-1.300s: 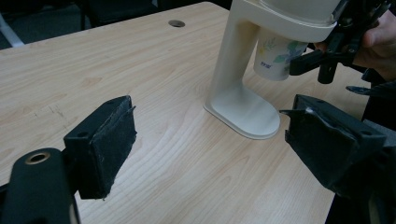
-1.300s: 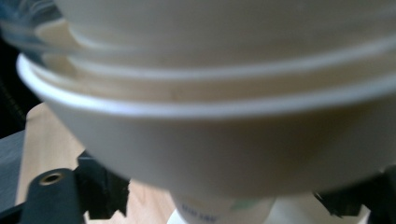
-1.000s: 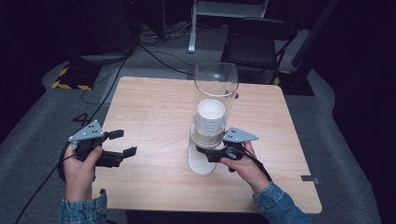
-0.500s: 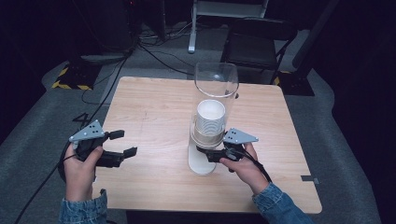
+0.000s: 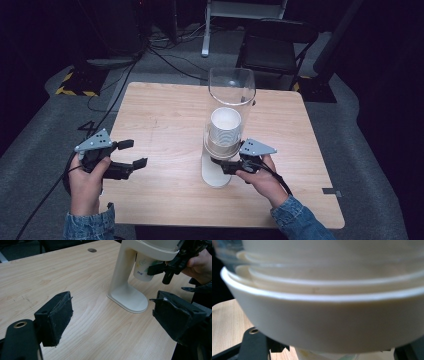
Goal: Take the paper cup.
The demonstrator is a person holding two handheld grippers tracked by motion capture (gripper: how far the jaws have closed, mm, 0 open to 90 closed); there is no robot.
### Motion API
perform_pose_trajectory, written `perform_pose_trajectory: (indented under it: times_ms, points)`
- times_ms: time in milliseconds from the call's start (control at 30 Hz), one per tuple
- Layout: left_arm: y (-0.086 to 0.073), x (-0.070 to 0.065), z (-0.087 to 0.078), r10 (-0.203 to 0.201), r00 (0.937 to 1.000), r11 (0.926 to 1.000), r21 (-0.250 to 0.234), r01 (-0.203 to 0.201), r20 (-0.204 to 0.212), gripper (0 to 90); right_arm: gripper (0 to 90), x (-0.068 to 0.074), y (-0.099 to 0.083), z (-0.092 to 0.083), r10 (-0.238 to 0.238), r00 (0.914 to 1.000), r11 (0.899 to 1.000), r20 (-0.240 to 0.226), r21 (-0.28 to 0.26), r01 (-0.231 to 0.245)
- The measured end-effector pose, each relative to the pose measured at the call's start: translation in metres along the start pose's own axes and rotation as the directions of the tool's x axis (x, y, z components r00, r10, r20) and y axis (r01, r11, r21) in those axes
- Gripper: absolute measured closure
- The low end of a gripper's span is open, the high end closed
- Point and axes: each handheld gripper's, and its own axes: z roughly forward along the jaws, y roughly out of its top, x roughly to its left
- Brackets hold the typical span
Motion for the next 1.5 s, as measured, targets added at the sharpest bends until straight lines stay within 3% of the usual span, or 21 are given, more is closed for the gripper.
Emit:
perform_pose_trajectory:
  times_ms: [367, 500, 967, 1100, 1333, 1500]
  points:
    - [0.0, 0.0, 0.0, 0.002, 1.0, 1.0, -0.002, -0.002, 0.004, 16.0, 30.3, 0.0, -0.002, 0.0, 0.037, 0.9993, 0.999, -0.008, 0.003, -0.037]
    - [0.0, 0.0, 0.0, 0.004, 1.0, 1.0, -0.001, -0.004, 0.004, 16.0, 30.4, 0.002, -0.005, 0.0, 0.085, 0.9962, 0.996, -0.018, -0.009, -0.085]
    - [0.0, 0.001, 0.0, 0.009, 0.9999, 1.0, -0.004, -0.009, 0.009, 16.0, 30.7, 0.007, -0.007, -0.001, 0.109, 0.9941, 0.994, -0.001, -0.005, -0.109]
    - [0.0, 0.0, 0.0, -0.004, 0.9999, 1.0, -0.005, 0.004, 0.009, 16.0, 30.9, 0.004, -0.008, 0.0, 0.069, 0.9976, 0.998, -0.002, -0.01, -0.069]
    - [0.0, 0.001, -0.001, 0.007, 0.9999, 1.0, -0.006, -0.007, 0.009, 16.0, 31.0, -0.002, -0.008, 0.002, -0.032, 0.9993, 0.999, 0.02, -0.008, 0.032]
    - [0.0, 0.001, 0.0, 0.0, 0.9999, 1.0, -0.007, 0.0, 0.011, 16.0, 31.0, -0.003, -0.01, 0.003, -0.038, 0.9992, 0.999, 0.013, -0.026, 0.038]
